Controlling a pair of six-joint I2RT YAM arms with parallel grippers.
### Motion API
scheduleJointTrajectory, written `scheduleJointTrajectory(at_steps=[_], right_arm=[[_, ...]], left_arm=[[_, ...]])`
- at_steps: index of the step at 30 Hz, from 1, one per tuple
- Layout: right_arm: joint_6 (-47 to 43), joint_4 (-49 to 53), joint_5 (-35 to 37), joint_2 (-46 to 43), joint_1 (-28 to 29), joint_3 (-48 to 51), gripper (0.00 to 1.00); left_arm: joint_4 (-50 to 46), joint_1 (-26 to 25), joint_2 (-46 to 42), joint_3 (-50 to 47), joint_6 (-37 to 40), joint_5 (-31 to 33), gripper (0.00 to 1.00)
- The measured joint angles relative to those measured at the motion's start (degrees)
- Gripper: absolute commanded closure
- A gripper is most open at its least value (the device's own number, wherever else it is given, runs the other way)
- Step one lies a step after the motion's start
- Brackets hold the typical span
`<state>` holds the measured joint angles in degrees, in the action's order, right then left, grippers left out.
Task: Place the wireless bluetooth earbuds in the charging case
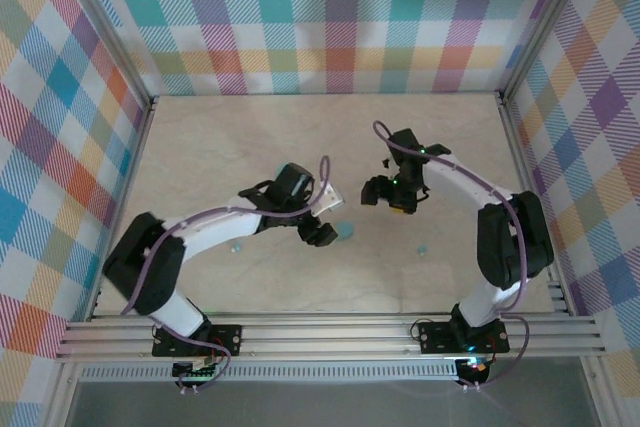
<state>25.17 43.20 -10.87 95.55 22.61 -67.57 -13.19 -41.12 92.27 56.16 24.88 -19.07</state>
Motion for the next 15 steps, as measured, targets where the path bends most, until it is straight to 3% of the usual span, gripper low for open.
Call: scheduleJointTrajectory(at_steps=[7, 15], right_arm=[[-0.2, -1.7, -2.1, -2.4, -2.2, 5.4, 0.22], [-0.2, -3.9, -4.1, -2.4, -2.8, 6.1, 0.23]], left_arm=[[-7.1, -1.5, 12.3, 8.8, 4.3, 0.0, 0.26], [-7.6, -1.9, 16.4, 10.6, 6.5, 0.8, 0.32]])
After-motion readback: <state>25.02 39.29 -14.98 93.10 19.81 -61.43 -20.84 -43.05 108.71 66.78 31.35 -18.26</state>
